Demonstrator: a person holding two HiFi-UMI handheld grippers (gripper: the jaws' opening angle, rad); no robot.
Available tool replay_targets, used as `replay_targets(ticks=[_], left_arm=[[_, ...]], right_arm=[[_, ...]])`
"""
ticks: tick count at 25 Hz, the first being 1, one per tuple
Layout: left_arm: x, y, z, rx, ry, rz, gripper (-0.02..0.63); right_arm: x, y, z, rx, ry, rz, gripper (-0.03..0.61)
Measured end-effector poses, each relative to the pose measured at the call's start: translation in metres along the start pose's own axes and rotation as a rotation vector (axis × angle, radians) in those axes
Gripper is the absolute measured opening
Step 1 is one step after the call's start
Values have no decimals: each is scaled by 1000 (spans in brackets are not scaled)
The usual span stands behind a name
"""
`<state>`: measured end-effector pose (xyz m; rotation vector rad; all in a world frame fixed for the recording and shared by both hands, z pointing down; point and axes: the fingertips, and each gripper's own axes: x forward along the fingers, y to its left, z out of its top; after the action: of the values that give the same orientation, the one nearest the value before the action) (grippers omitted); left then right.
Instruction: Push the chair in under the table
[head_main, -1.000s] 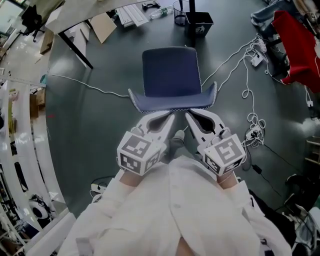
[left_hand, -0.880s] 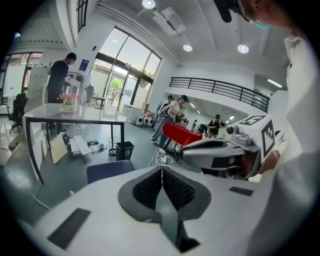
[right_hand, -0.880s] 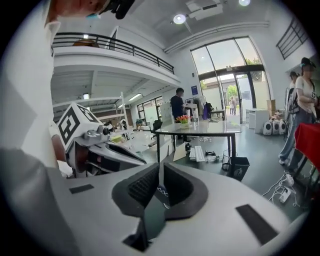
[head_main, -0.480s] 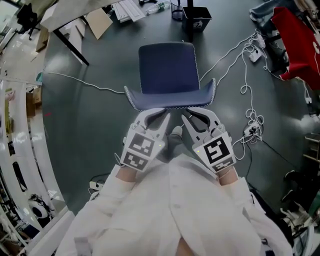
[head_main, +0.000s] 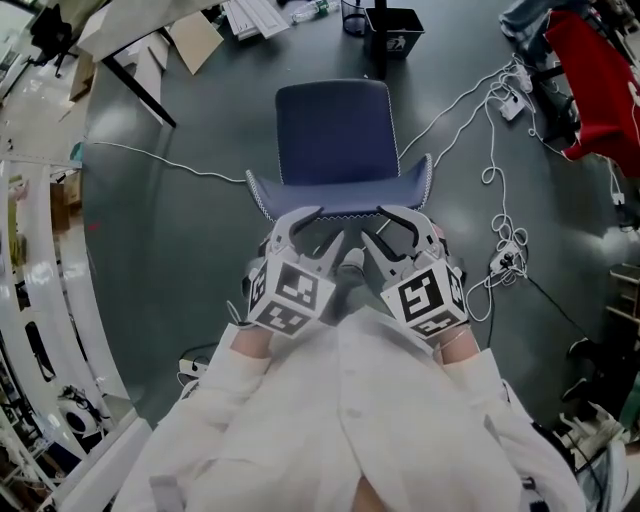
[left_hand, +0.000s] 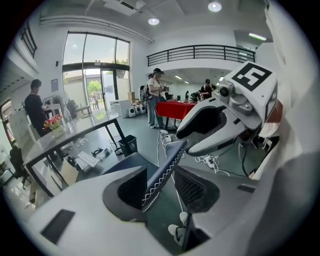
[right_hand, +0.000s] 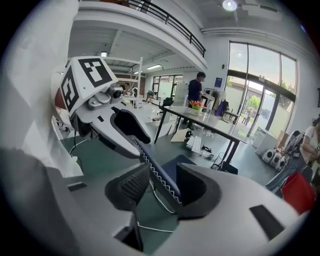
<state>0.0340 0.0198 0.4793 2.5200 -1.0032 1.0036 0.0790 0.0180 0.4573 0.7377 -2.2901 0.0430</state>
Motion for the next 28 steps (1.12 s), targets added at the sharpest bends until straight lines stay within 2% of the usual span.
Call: replay_targets(ticks=[2, 13, 28], left_arm=[[1, 3, -5, 31, 24, 12, 169], [8, 13, -29, 179, 115, 64, 172], [18, 16, -48, 237, 180, 61, 171]], right_arm=[[4, 1, -6, -19, 31, 7, 168], [14, -5, -33, -200, 154, -41, 178], [30, 2, -53, -280, 229, -49, 176]])
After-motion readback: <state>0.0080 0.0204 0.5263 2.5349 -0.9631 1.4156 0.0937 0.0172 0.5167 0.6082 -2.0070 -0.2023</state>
